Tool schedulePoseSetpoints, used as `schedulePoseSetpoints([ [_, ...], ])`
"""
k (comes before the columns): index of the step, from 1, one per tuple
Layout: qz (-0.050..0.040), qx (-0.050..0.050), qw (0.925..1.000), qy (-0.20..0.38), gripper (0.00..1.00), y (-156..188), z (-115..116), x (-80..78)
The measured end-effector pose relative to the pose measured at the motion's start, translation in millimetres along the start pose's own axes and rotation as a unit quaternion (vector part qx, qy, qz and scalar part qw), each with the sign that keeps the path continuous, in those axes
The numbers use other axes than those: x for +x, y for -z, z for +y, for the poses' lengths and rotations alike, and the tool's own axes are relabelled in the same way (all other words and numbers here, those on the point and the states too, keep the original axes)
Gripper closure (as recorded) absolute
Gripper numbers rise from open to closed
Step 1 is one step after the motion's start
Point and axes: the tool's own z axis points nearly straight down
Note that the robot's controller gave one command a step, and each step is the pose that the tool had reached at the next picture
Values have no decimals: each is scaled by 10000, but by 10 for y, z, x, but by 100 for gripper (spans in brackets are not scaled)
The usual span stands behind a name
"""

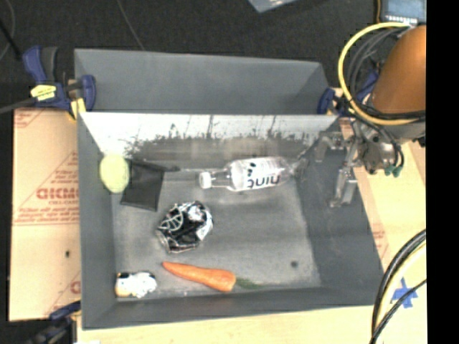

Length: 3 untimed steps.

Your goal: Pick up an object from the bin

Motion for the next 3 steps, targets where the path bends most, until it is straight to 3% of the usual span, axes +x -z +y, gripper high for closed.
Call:
schedulePoseSetpoints([
  [1, -40, 8, 10000, 16, 0, 53, 8, -11],
  [2, -61, 4, 9999, -99, 0, -573, 292, -160],
  [3, -40, 14, 9986, 526, 0, -803, 854, -389],
])
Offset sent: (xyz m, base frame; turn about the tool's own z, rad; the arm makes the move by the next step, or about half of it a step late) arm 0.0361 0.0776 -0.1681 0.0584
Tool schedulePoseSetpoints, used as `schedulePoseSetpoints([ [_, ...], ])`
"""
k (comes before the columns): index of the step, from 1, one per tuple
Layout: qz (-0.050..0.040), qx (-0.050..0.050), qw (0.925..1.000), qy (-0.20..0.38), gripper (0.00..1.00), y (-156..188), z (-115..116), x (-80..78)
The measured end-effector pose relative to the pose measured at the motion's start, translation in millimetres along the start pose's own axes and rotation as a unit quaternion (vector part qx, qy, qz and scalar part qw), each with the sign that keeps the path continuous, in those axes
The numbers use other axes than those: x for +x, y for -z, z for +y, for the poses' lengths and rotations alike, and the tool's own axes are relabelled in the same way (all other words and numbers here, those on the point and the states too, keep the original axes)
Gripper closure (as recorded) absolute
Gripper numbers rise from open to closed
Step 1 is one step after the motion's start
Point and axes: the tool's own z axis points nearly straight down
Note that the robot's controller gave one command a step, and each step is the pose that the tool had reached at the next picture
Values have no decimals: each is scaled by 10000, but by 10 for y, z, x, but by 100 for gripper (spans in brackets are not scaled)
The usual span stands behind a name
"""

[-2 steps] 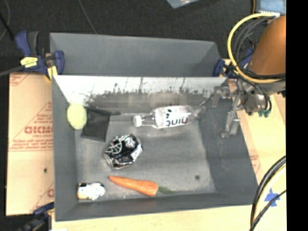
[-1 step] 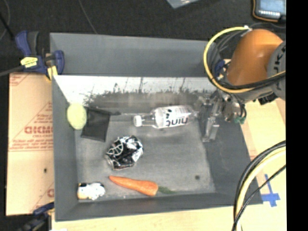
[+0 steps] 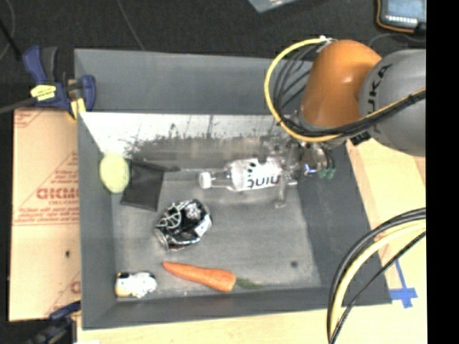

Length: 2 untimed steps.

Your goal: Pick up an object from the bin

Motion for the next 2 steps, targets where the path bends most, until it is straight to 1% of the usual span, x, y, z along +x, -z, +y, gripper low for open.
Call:
schedulePoseSetpoints([
  [1, -48, -10, 9982, -594, 0, -31, 213, -126],
  [2, -120, 20, 9993, -365, 0, -619, 255, -124],
])
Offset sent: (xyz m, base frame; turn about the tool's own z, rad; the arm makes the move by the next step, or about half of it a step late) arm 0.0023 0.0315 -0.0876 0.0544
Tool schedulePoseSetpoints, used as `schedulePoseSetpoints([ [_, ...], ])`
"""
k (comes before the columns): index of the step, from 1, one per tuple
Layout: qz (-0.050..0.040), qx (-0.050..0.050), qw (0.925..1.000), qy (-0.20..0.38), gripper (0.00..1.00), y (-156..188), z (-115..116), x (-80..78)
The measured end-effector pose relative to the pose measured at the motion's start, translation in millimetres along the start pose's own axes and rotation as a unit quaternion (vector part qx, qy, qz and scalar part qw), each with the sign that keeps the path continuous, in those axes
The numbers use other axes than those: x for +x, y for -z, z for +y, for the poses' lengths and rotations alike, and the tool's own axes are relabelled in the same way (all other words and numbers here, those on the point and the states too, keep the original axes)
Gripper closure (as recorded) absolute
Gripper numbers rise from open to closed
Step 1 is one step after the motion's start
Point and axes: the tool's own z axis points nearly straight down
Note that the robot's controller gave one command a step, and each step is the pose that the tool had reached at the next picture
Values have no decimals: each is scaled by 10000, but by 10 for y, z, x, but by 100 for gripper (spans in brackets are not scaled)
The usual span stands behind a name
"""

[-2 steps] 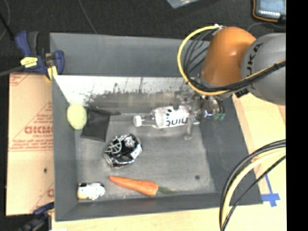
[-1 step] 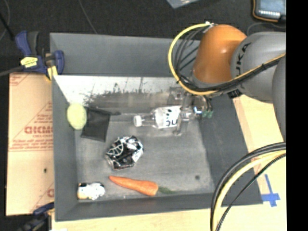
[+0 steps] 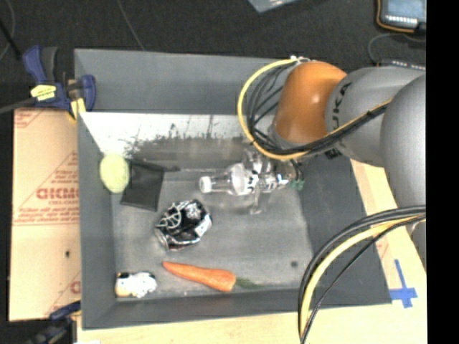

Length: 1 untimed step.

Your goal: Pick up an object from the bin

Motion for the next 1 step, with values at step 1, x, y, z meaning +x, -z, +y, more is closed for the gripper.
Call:
schedulePoseSetpoints([
  [1, 95, -10, 9999, 69, 100, 28, -10, 46],
])
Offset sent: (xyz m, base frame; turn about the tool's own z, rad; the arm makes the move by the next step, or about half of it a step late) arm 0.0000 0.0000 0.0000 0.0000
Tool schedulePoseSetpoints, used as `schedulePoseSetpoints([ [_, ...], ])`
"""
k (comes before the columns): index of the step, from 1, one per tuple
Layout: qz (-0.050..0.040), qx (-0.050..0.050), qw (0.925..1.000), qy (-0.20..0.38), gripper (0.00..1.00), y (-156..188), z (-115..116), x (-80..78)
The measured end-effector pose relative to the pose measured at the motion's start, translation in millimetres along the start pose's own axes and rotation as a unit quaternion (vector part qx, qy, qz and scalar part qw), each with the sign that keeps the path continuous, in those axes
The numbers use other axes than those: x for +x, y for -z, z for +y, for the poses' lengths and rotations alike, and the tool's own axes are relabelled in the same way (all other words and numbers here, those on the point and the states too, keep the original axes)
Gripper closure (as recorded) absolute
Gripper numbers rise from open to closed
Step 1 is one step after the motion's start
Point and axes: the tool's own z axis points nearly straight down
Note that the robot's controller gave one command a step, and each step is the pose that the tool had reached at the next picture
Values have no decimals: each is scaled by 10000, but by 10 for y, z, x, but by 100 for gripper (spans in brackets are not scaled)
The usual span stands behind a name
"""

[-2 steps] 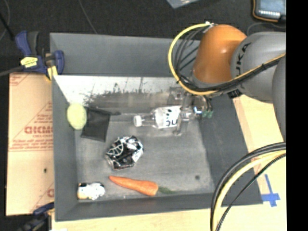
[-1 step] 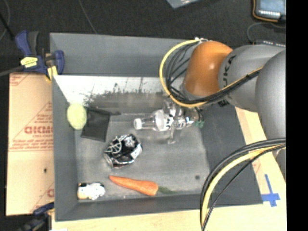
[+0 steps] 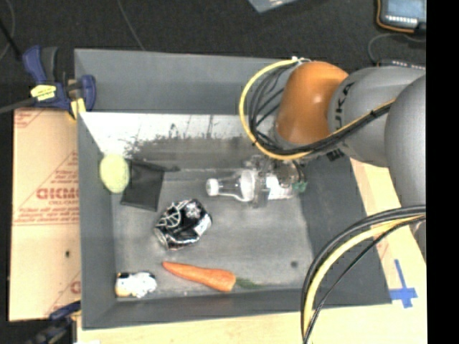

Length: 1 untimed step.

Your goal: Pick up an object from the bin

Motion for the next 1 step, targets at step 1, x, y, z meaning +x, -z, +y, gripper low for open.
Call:
schedulePoseSetpoints([
  [1, 0, 0, 10000, 0, 100, 0, 0, 0],
])
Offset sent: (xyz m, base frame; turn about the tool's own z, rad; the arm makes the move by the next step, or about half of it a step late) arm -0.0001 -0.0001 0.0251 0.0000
